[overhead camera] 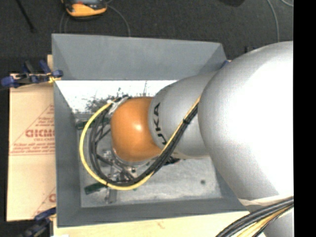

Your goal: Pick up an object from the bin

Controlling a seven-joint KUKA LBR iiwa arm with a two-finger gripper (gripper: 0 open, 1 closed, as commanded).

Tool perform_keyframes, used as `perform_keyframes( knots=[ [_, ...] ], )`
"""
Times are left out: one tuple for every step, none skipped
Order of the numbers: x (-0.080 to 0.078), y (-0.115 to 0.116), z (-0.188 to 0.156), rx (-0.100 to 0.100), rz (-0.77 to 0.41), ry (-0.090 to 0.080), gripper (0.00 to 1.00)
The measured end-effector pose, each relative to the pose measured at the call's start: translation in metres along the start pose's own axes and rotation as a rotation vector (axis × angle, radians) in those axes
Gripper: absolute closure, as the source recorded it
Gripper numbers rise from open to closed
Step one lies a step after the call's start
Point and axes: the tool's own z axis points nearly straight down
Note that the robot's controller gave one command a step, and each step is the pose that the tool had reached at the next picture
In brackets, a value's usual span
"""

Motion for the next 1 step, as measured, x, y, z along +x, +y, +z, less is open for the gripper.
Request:
perform_keyframes(
  knots=[
    [0.0021, -0.0014, 0.0217, -0.002, -0.117, -0.003, 1.00]
  ],
)
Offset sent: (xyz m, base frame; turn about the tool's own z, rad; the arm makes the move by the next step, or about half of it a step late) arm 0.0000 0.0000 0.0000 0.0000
